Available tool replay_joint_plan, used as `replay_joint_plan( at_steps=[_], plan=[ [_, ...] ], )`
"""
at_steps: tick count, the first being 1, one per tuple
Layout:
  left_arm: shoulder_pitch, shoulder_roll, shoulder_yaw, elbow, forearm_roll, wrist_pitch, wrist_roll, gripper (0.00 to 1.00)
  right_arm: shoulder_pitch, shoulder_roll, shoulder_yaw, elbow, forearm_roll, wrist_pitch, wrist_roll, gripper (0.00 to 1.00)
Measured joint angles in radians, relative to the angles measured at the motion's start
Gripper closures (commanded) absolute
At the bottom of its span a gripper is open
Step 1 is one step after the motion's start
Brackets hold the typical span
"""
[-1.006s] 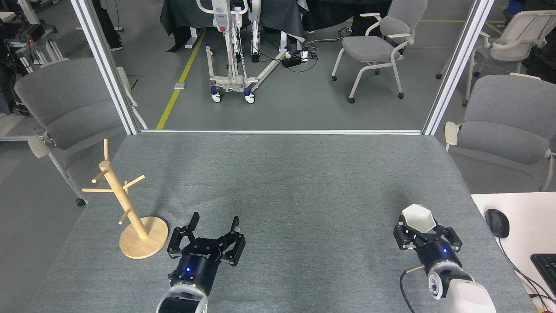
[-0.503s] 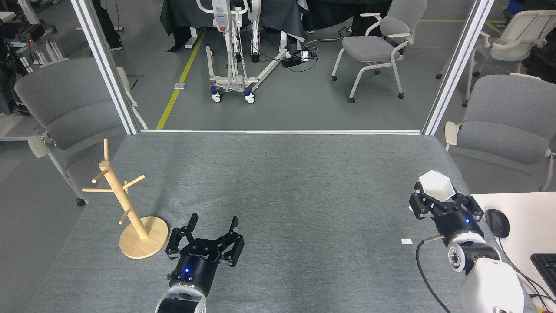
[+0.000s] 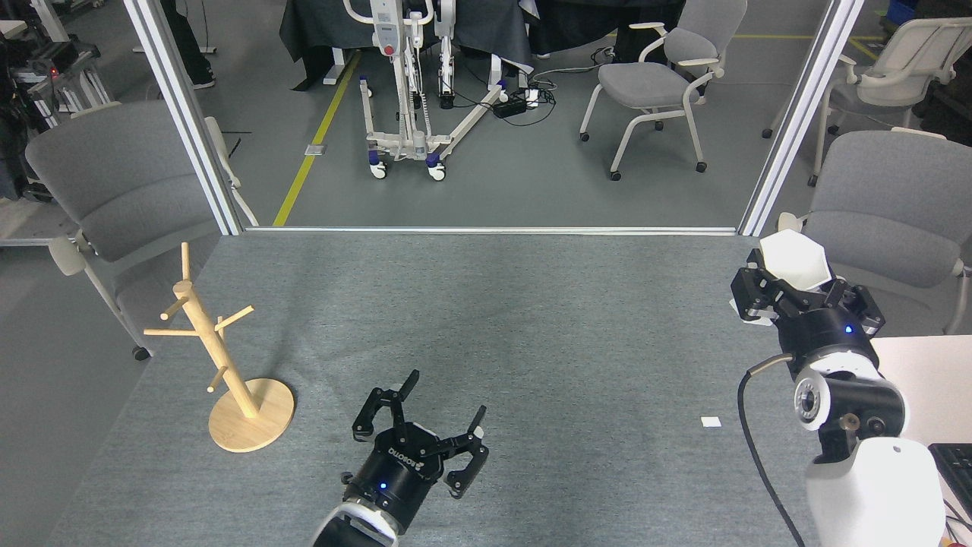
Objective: Hang cup on storage rack
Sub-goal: 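Carry the cup toward the center and bring the left gripper to it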
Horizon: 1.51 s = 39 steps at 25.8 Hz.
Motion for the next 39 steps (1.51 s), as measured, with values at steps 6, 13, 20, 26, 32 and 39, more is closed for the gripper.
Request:
replay_joint_plan(
  at_steps=[6,13,20,26,32,39],
  plan=[
    [-0.09,-0.037,-0.131,0.068,-0.058,0.003,-0.062,0.01,-0.016,0.009,0.259,-0.076,0.044,0.348,0.046,0.74],
    [-0.213,-0.081,-0.192,0.139,-0.065,-0.017,-0.079,0.01,-0.043,0.063,0.551,-0.078,0.173,0.732,0.074,0.74],
    [-0.274,-0.103,-0.214,0.206,-0.058,-0.071,-0.081,0.01,-0.045,0.114,0.601,-0.074,0.211,0.79,0.086,0.75],
    [-0.318,-0.107,-0.222,0.225,-0.052,-0.081,-0.099,0.01,-0.045,0.141,0.642,-0.068,0.214,0.791,0.138,0.74],
    [-0.354,-0.108,-0.225,0.254,-0.046,-0.081,-0.125,0.01,-0.036,0.169,0.689,-0.048,0.214,0.791,0.164,0.75],
    [-0.362,-0.108,-0.233,0.305,-0.016,-0.093,-0.126,0.01,-0.032,0.179,0.705,-0.043,0.213,0.788,0.166,0.75]
  ],
)
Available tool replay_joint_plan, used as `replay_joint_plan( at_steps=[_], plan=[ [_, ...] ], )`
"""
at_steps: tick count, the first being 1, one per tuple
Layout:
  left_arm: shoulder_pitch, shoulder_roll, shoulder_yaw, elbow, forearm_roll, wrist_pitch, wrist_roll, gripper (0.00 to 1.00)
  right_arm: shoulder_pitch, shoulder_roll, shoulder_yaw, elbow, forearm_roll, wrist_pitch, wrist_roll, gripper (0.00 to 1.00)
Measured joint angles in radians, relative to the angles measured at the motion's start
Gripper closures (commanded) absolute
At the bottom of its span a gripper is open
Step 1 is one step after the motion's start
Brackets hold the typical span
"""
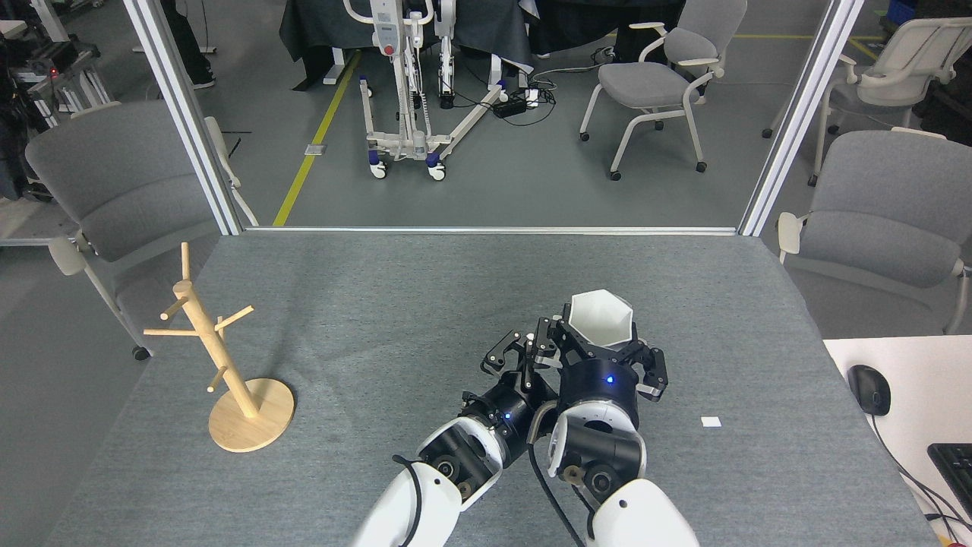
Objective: Hang cup on storage rack
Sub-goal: 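Carry the cup toward the center and bring the left gripper to it, then grasp the white cup with the left gripper beside the right gripper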
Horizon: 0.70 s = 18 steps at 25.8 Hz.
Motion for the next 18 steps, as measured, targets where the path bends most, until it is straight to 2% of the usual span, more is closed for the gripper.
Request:
replay_joint_plan(
  at_steps=[12,13,15,16,18],
  plan=[
    [-0.036,-0.001,-0.006,0.039,0.058,-0.002,-0.01,0.02,0.026,0.017,0.028,0.009,-0.002,-0.003,0.005,0.75],
    [-0.038,-0.001,-0.007,0.041,0.061,-0.002,-0.011,0.07,0.028,0.017,0.029,0.009,-0.003,-0.004,0.005,0.75],
    [-0.039,-0.001,-0.008,0.049,0.065,-0.001,-0.013,0.27,0.033,0.018,0.03,0.01,-0.003,-0.004,0.005,0.76],
    [-0.039,-0.001,-0.01,0.053,0.066,-0.001,-0.013,0.39,0.035,0.019,0.031,0.01,-0.003,-0.004,0.003,0.76],
    [-0.039,-0.001,-0.014,0.057,0.068,0.002,-0.014,0.71,0.038,0.02,0.034,0.01,-0.002,0.0,0.0,0.76]
  ],
)
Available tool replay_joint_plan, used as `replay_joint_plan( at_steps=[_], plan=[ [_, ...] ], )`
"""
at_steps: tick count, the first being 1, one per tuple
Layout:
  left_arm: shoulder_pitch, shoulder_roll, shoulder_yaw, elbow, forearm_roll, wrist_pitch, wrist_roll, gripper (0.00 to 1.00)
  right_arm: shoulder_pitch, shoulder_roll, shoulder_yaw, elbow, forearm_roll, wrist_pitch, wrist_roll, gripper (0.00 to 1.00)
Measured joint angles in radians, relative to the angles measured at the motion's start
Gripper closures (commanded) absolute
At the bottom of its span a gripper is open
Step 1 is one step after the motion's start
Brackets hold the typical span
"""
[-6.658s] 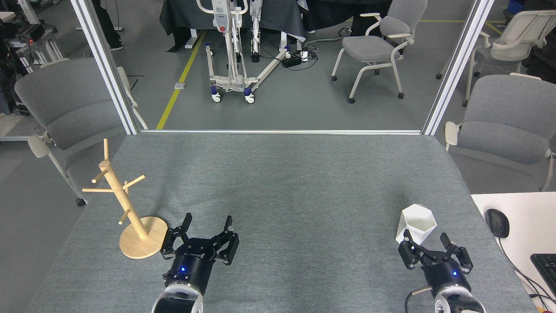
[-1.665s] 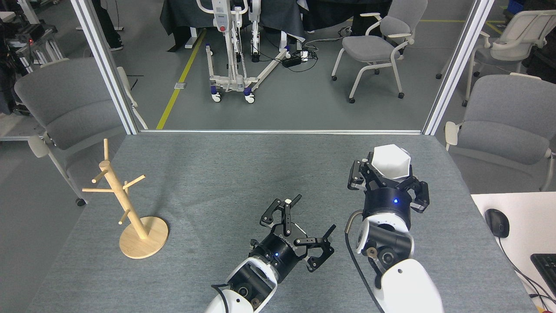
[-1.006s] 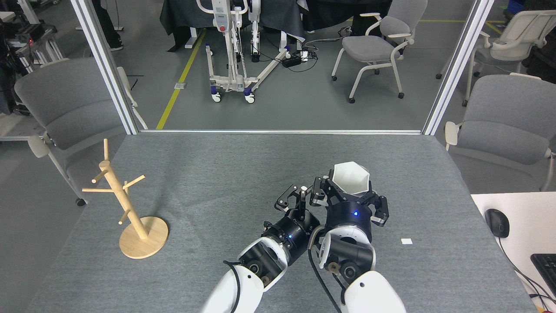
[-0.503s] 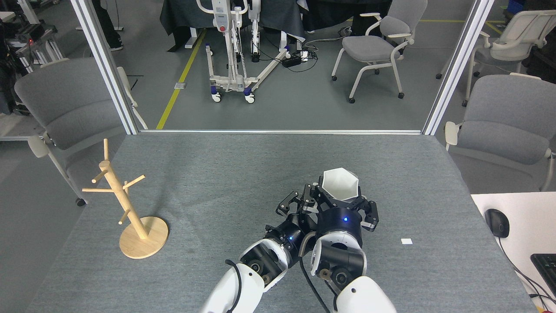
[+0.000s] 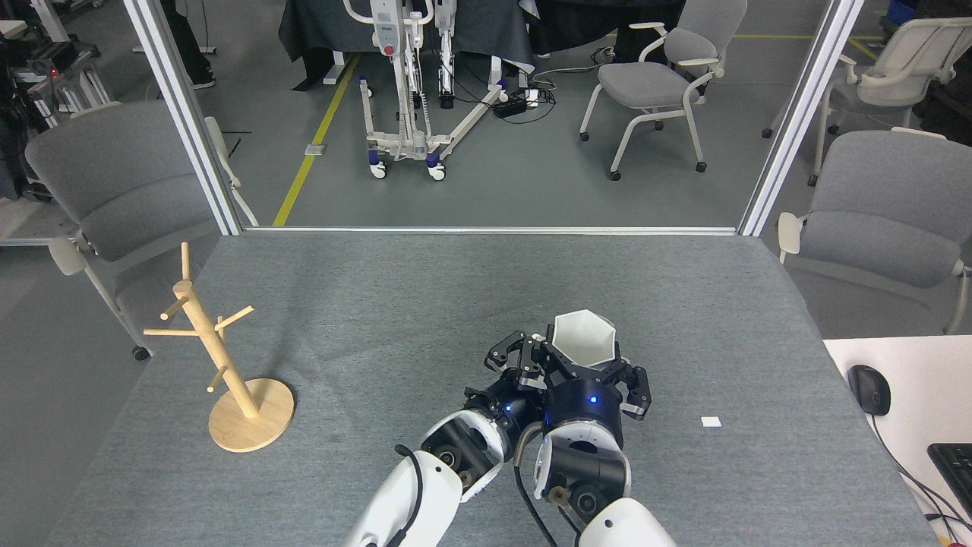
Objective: Hang cup on storage rack
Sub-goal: 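Grasp the white cup with the left gripper beside the right gripper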
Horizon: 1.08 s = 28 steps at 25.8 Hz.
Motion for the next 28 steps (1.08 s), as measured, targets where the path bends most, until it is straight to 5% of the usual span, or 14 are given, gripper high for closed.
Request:
replay_joint_plan(
  at_steps=[1,2,25,27,28],
  plan=[
    [0.0,0.0,-0.003,0.0,0.0,0.0,-0.004,0.93,0.001,0.001,0.002,0.0,0.0,0.001,-0.001,0.76],
    [0.0,0.001,-0.005,0.0,0.0,-0.002,-0.008,1.0,0.002,0.002,0.004,0.0,0.0,0.004,-0.001,0.76],
    [0.001,0.001,-0.002,0.029,-0.002,-0.042,-0.036,1.0,0.02,0.013,0.007,0.001,-0.004,0.025,0.004,0.74],
    [0.001,0.001,-0.002,0.03,-0.002,-0.043,-0.035,1.0,0.02,0.013,0.007,0.002,-0.005,0.025,0.004,0.58],
    [0.001,0.001,-0.002,0.03,-0.002,-0.043,-0.035,1.0,0.02,0.013,0.007,0.003,-0.006,0.025,0.004,0.34]
  ],
)
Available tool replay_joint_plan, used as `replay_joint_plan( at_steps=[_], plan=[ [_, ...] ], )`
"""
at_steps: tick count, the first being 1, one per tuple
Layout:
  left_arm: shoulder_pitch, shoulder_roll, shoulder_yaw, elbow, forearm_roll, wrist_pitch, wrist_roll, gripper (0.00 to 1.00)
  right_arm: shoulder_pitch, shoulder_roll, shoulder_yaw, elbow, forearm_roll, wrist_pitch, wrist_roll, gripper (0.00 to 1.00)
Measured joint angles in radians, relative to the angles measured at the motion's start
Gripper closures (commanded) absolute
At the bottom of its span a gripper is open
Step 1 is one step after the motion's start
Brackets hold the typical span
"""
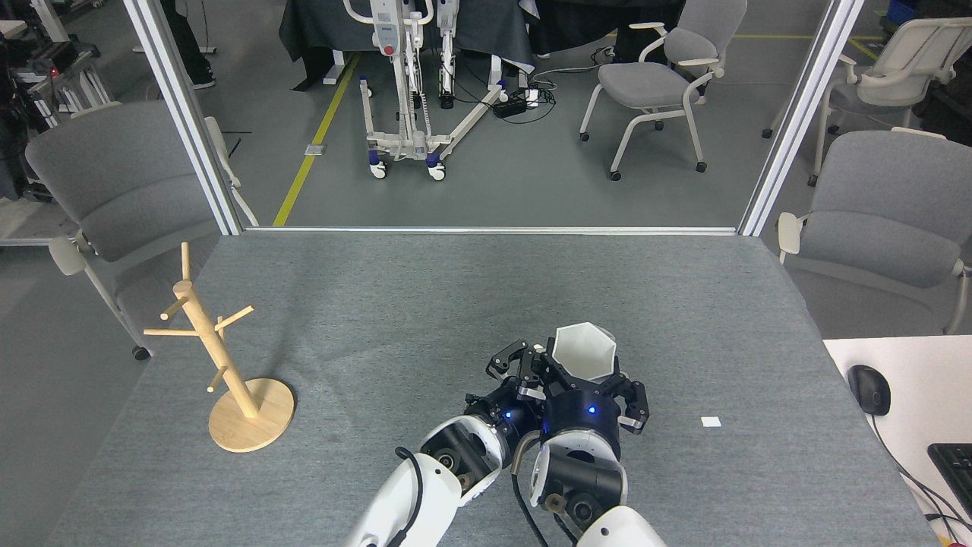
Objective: Hang cup on storage rack
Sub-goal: 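Grasp the white cup with the left gripper beside the right gripper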
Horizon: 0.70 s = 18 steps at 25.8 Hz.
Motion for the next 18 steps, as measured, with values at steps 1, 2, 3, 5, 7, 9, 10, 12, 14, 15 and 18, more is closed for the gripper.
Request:
replay_joint_plan(
  at_steps=[1,2,3,5,7,9,10,12,14,15,18],
  plan=[
    [0.0,0.0,0.0,0.0,0.0,0.0,0.0,1.0,0.0,0.0,0.0,0.001,0.0,0.0,0.001,0.05],
    [0.0,0.0,0.0,0.0,0.0,0.0,-0.001,1.0,0.0,0.0,0.0,0.004,0.0,0.0,0.004,0.0],
    [0.0,0.0,0.0,0.0,0.0,0.0,-0.002,1.0,0.0,-0.001,0.001,0.007,0.0,0.0,0.004,0.0],
    [0.0,0.0,0.0,0.001,0.0,-0.001,-0.003,1.0,-0.001,-0.002,0.001,0.012,0.002,-0.012,0.0,0.0],
    [0.0,0.0,0.0,0.002,0.0,-0.006,0.0,1.0,-0.002,-0.002,0.0,0.014,0.004,-0.032,-0.018,0.0],
    [0.0,0.0,0.0,0.005,0.0,-0.006,0.004,1.0,-0.002,-0.003,-0.002,0.016,0.004,-0.04,-0.057,0.0],
    [0.0,0.0,0.0,0.007,0.0,-0.006,0.004,1.0,-0.003,-0.004,-0.004,0.016,0.003,-0.046,-0.083,0.0],
    [0.0,0.0,0.0,0.01,0.0,-0.008,-0.002,1.0,-0.003,-0.005,-0.006,0.016,0.001,-0.063,-0.142,0.0],
    [0.002,0.0,0.0,0.012,0.0,-0.03,-0.013,1.0,-0.002,-0.004,-0.007,0.016,-0.002,-0.085,-0.204,0.0],
    [0.0,0.0,0.001,0.013,-0.001,-0.028,-0.004,1.0,0.0,-0.004,-0.009,0.017,-0.002,-0.085,-0.232,0.0],
    [0.0,0.0,0.001,0.016,0.0,-0.029,-0.002,1.0,0.002,-0.004,-0.011,0.018,-0.004,-0.089,-0.329,0.0]
  ],
)
